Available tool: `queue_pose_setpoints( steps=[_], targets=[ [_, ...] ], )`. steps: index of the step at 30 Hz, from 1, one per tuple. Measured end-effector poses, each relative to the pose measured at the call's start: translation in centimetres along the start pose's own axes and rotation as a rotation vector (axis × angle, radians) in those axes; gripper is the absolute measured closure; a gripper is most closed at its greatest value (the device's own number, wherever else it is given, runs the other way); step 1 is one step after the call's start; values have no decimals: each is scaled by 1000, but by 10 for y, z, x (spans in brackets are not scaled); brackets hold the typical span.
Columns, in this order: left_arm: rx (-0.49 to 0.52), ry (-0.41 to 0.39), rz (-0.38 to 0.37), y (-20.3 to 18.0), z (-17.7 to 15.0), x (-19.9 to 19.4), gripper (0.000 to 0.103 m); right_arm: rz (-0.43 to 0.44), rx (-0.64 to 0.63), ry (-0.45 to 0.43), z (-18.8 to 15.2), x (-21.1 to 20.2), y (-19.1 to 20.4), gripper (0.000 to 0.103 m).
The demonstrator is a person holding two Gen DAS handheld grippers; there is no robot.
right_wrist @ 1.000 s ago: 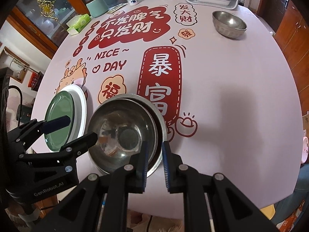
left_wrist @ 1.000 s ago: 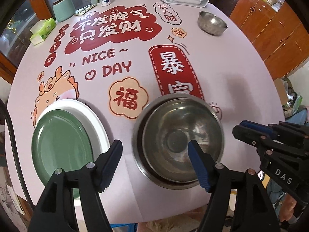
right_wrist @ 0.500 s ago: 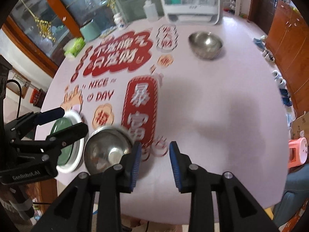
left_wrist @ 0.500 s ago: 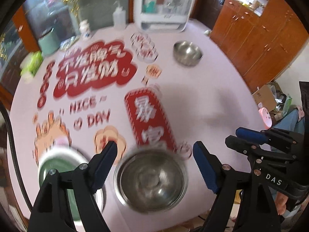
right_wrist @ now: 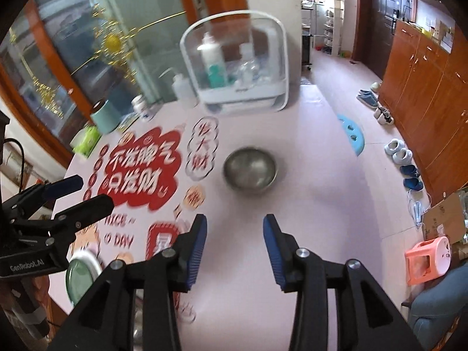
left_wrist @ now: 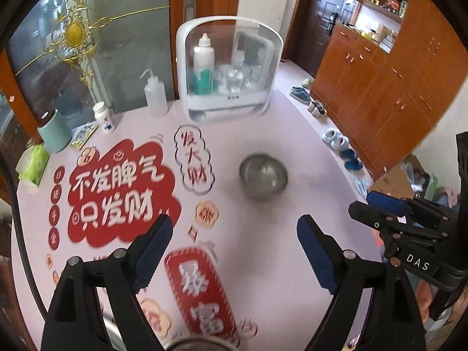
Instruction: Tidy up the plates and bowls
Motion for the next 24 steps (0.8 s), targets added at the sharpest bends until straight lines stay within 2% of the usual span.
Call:
queue_pose_setpoints(
  steps=[3, 8, 13, 20, 23, 24],
  targets=[
    [-14, 10, 2, -5, 26, 34, 16, -7, 24, 15, 21, 23, -18, 63],
    [-51, 52, 23, -3, 44, 102, 16, -22, 55, 54, 39, 72, -41, 63],
    [-86, 144, 38, 1, 43, 177, 16, -21, 92, 110, 44, 125, -61, 63],
    [-162, 230, 36, 8, 36, 246, 16, 4, 186, 194, 46, 187, -82, 63],
    [-208, 252, 27, 15, 35, 266, 24, 6, 212, 230, 44, 205, -89, 63],
    [-218, 263, 24, 17, 34, 272, 32, 2, 217, 241, 44, 211, -90, 63]
  ],
)
Point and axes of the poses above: each gripper's, at about its wrist camera, not at the fingertips, and x roughly the way its jaws point, y to its left, z to its top, the point moved 1 cm from there along x, roughly the way its jaws point, and after that the axes turned 1 degree about -y, right-handed, at the moved point
